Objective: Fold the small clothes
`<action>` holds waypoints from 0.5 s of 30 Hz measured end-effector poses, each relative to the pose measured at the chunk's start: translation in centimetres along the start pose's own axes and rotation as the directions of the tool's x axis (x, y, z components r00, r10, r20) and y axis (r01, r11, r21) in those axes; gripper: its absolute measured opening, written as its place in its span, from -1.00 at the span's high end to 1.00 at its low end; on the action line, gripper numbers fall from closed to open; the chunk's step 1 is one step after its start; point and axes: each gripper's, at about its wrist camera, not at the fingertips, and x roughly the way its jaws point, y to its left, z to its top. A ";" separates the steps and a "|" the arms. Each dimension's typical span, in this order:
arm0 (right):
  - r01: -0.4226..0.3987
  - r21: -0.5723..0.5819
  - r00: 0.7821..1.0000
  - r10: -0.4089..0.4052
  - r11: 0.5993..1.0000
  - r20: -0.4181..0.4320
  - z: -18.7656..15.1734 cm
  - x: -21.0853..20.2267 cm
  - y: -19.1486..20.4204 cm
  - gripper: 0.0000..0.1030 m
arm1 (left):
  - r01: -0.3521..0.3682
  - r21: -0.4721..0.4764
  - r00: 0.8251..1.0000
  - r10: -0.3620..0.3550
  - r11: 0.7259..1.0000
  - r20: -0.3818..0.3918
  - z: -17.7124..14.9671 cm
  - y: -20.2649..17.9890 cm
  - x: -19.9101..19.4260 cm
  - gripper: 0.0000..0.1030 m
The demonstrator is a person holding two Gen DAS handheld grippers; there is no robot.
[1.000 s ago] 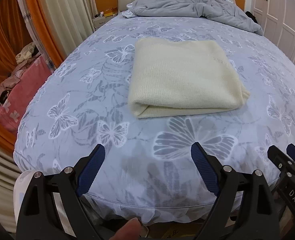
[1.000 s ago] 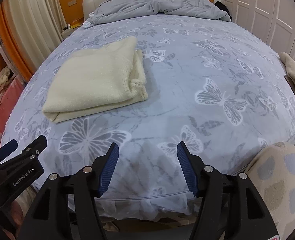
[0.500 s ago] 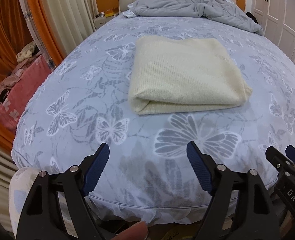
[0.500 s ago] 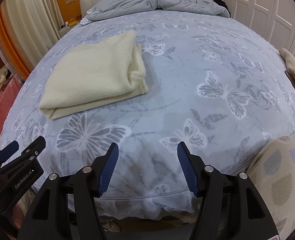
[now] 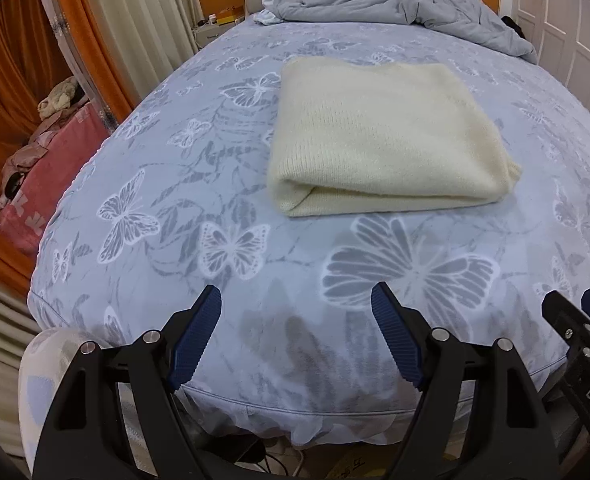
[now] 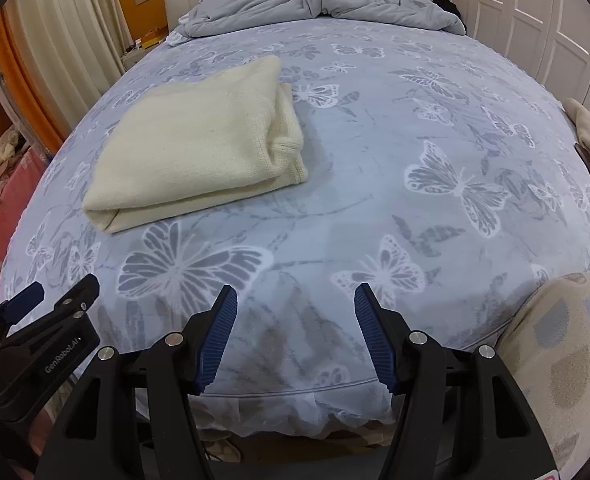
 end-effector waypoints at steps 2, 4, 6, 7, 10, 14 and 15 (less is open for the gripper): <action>0.001 0.000 1.000 -0.001 1.000 0.000 -0.1 0.0 0.1 -0.16 | 0.001 0.001 1.000 -0.001 1.000 0.001 -0.1 0.0 0.0 -0.45; 0.000 -0.001 1.000 0.000 1.000 -0.003 -0.1 0.1 0.3 -0.15 | 0.002 0.002 1.000 -0.002 1.000 0.001 -0.1 0.0 0.0 -0.45; -0.001 -0.002 1.000 0.001 1.000 -0.004 -0.2 0.1 0.5 -0.15 | 0.004 0.005 1.000 -0.004 1.000 0.001 -0.1 0.0 0.0 -0.45; -0.002 -0.005 1.000 0.002 1.000 -0.004 -0.1 0.1 0.7 -0.15 | 0.003 0.004 1.000 -0.003 1.000 0.000 -0.1 0.0 0.0 -0.45; -0.005 -0.010 1.000 0.005 1.000 -0.003 -0.2 0.0 1.0 -0.16 | 0.005 0.002 1.000 -0.005 1.000 -0.001 0.0 0.1 0.1 -0.45; -0.011 -0.010 1.000 0.011 1.000 0.006 0.4 0.0 1.3 -0.16 | 0.005 0.001 1.000 -0.005 1.000 -0.002 0.4 -0.3 0.2 -0.45; -0.013 -0.007 1.000 0.013 1.000 0.010 0.6 0.0 1.4 -0.16 | 0.003 -0.001 1.000 -0.003 1.000 0.001 0.6 -0.4 0.1 -0.45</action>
